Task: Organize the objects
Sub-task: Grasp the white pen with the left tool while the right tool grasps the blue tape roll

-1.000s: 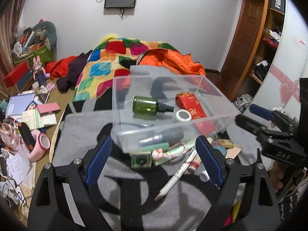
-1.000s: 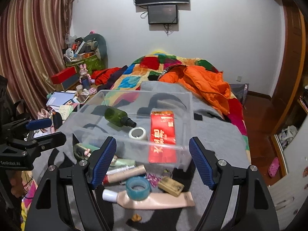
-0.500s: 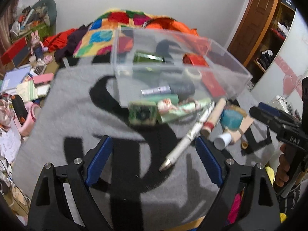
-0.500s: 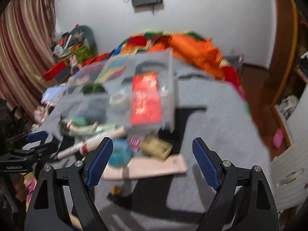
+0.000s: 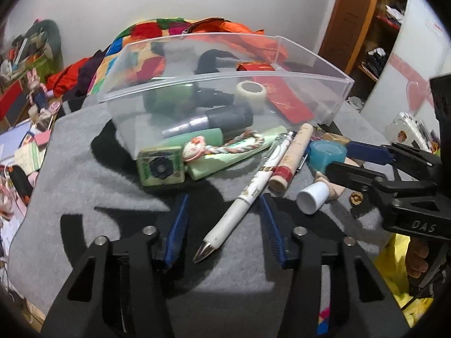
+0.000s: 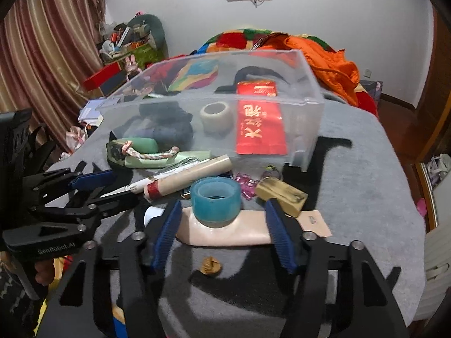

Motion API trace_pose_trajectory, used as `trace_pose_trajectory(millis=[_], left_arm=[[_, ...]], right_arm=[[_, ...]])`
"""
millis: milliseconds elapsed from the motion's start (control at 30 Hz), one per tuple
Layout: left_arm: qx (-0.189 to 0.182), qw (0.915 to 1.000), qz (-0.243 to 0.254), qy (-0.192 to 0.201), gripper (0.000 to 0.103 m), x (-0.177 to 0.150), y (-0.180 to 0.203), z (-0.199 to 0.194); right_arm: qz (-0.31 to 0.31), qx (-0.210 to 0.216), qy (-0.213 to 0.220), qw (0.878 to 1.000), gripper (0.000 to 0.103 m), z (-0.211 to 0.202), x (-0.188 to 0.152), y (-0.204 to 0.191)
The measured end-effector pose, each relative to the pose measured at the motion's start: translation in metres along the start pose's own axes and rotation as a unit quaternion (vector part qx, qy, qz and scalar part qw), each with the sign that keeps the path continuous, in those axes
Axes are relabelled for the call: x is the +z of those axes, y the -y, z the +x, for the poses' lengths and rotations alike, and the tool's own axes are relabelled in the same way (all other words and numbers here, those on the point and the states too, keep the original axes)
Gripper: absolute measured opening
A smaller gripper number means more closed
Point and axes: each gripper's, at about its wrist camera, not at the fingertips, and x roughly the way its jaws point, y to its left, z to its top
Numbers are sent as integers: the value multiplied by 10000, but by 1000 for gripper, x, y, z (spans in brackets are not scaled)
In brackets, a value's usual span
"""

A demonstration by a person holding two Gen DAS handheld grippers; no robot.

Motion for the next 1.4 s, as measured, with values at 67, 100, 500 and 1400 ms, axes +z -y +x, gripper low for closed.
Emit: trace_pose_trajectory(millis=[67,100,500,1400], left_arm=[[-29,9999,106,14,37,2,4,2],[-15,9999,117,10,35,3,4,2],[110,9999,61,-89,18,-23,-7,-26],[-60,9961,669,-581,14,13,16,2]], right_arm=[[0,-37,9,10000,52,1,2,-1],[15,-5,-1,10000,52,2,3,-1],[171,31,89,9998,36,9,2,3],[184,239,362,9989,36,-22,-4,3]])
